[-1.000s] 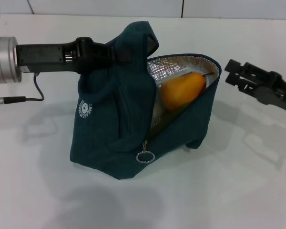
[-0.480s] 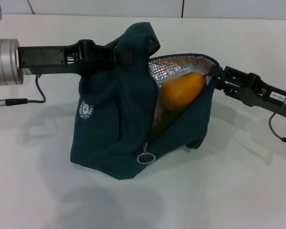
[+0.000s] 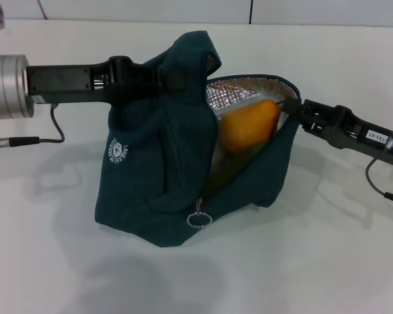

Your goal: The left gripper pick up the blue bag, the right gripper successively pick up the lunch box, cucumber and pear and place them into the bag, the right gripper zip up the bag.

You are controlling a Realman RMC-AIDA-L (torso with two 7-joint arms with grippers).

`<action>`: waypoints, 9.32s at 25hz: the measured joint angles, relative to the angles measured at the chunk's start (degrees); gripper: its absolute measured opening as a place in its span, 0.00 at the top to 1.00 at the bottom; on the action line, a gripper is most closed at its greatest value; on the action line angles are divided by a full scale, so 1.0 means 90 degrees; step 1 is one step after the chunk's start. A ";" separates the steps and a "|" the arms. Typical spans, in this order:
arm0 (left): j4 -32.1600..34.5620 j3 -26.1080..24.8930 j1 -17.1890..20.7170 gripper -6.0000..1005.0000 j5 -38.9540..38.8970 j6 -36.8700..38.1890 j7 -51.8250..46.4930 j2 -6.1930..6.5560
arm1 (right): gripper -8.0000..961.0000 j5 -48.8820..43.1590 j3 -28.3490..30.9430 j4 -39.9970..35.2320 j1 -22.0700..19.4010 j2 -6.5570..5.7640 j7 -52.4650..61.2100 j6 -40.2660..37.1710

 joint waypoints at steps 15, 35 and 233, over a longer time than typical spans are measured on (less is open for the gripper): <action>0.0000 0.0072 0.0000 0.96 -0.0001 0.0012 0.0000 -0.0023 | 0.91 0.0090 0.0054 -0.0063 -0.0022 0.0001 -0.0277 -0.0272; -0.0647 0.0340 -0.0663 0.96 0.0210 -0.0199 0.0098 -0.0273 | 0.96 0.0090 0.0897 -0.1277 -0.0512 -0.0234 -0.1029 -0.2078; -0.1714 0.0385 -0.0362 0.96 -0.0159 -0.0828 0.0770 -0.0435 | 0.34 -0.1392 -0.0098 0.0732 -0.0866 0.0039 -0.6315 -0.1850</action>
